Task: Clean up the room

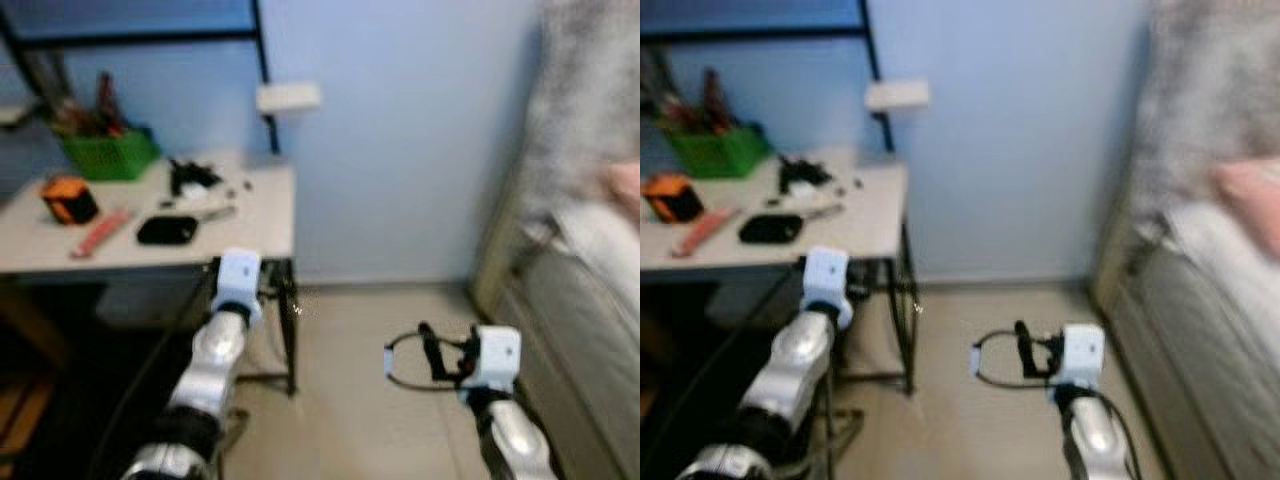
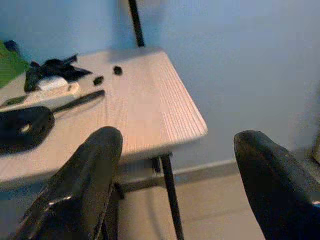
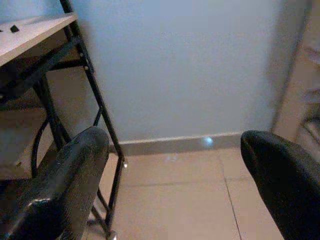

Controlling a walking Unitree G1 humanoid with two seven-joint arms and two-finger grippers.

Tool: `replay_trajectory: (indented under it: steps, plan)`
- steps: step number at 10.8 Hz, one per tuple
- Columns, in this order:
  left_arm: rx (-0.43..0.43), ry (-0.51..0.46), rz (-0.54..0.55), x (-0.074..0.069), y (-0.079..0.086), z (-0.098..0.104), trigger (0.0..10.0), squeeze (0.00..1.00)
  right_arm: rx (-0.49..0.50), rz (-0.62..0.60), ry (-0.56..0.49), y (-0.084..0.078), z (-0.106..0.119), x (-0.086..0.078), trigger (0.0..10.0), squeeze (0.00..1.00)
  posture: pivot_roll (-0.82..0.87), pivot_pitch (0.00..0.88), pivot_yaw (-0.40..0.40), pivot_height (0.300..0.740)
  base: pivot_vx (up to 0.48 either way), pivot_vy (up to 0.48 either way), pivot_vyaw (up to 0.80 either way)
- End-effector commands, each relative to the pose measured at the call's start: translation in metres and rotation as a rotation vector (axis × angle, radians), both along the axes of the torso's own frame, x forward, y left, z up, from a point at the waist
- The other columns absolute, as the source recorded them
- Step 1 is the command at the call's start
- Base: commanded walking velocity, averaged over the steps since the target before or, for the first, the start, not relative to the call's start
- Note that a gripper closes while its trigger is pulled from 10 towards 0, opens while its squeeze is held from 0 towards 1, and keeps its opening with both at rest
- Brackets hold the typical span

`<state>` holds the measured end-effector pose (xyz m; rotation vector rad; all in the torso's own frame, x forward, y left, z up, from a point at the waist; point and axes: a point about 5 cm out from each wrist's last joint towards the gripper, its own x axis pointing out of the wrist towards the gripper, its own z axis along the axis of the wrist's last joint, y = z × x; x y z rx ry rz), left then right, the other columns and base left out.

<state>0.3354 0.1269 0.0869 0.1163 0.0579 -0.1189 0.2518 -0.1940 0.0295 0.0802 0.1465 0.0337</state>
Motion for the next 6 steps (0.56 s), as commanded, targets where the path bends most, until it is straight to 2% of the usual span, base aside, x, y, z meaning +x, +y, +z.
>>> replay_trajectory:
  steps: [1, 2, 3, 4, 5, 6]
  plan:
    - [0.041, -0.021, -0.003, 0.0, 0.0, 0.001, 10.0, 0.0, 0.002, -0.011, -0.005, -0.002, 0.002, 0.001, 10.0, 0.0, 0.02, 0.0, 0.063, 0.731, 0.382, 0.0, 0.67]
    - [0.054, -0.017, -0.006, 0.001, 0.0, 0.0, 10.0, 0.0, -0.004, -0.021, 0.005, -0.003, 0.001, 0.0, 10.0, 0.0, 0.03, 0.0, 0.06, 0.731, 0.0, 0.0, 0.54]
    - [0.046, 0.039, -0.005, 0.002, 0.003, -0.006, 10.0, 0.0, -0.03, -0.026, -0.005, -0.008, 0.002, -0.005, 10.0, 0.0, 0.03, 0.0, 0.052, 0.731, 0.0, 0.0, 0.0]
    - [0.02, 0.053, -0.059, -0.008, -0.003, -0.011, 10.0, 0.0, -0.063, -0.006, -0.02, -0.011, 0.005, -0.02, 10.0, 0.0, 0.04, 0.0, 0.045, 0.731, 0.0, 0.0, 0.0]
    - [-0.043, 0.07, -0.102, -0.022, -0.015, -0.016, 10.0, 0.0, -0.09, 0.006, -0.002, -0.02, 0.005, -0.042, 10.0, 0.0, 0.04, 0.0, 0.023, 0.731, 0.0, 0.0, 0.0]
    - [-0.11, 0.061, -0.109, -0.035, -0.021, -0.011, 10.0, 0.0, -0.093, -0.02, 0.037, -0.036, 0.002, -0.063, 10.0, 0.0, 0.05, 0.0, 0.007, 0.731, 0.0, 0.0, 0.0]
